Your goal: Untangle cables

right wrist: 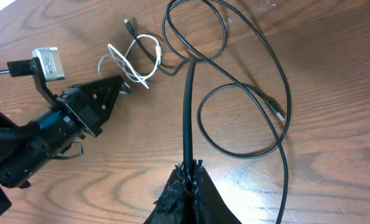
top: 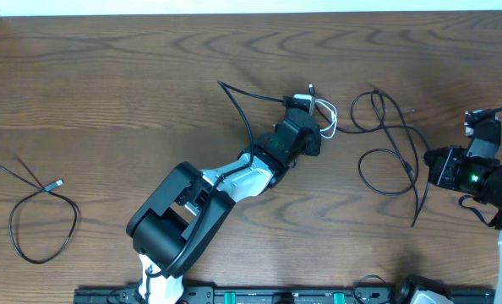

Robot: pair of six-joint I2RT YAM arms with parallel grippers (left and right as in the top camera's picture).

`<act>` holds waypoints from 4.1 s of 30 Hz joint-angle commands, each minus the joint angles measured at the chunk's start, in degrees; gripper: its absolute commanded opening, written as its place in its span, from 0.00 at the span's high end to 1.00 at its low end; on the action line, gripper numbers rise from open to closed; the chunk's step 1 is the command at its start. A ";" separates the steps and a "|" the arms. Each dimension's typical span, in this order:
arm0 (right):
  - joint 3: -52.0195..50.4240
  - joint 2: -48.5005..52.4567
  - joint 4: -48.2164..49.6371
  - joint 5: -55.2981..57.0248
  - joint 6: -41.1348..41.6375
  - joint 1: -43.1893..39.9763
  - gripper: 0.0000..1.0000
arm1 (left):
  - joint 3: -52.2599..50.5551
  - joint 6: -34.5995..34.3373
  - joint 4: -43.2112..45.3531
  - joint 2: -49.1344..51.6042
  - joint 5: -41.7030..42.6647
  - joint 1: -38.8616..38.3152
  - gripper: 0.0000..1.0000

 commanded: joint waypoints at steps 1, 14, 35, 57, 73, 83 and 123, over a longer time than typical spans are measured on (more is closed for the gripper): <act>1.01 0.09 -0.22 -0.15 -1.57 -0.04 0.99 | 0.42 0.98 0.20 0.63 -0.70 0.24 0.92; 1.01 0.09 -0.24 -0.15 -1.73 -0.04 0.99 | 0.42 7.67 -20.00 -18.53 -35.71 4.44 0.93; 1.01 0.09 0.44 -0.17 -1.70 -0.04 0.99 | 0.42 28.61 -35.80 -24.81 7.26 20.31 0.38; 0.98 0.09 -0.07 -0.15 -1.75 -0.04 0.99 | 0.42 29.49 -5.07 -0.44 7.23 0.09 0.09; 0.76 0.20 -0.24 -0.15 -2.38 -0.04 0.99 | 0.42 30.82 4.55 7.87 2.21 0.13 0.09; 0.74 0.31 -0.20 -0.15 -2.36 -0.04 0.99 | 0.42 38.51 5.22 8.87 0.28 0.63 0.09; 0.74 0.31 -0.66 -0.15 -2.36 -0.04 0.99 | 0.46 36.24 -9.73 11.58 -43.87 21.99 0.92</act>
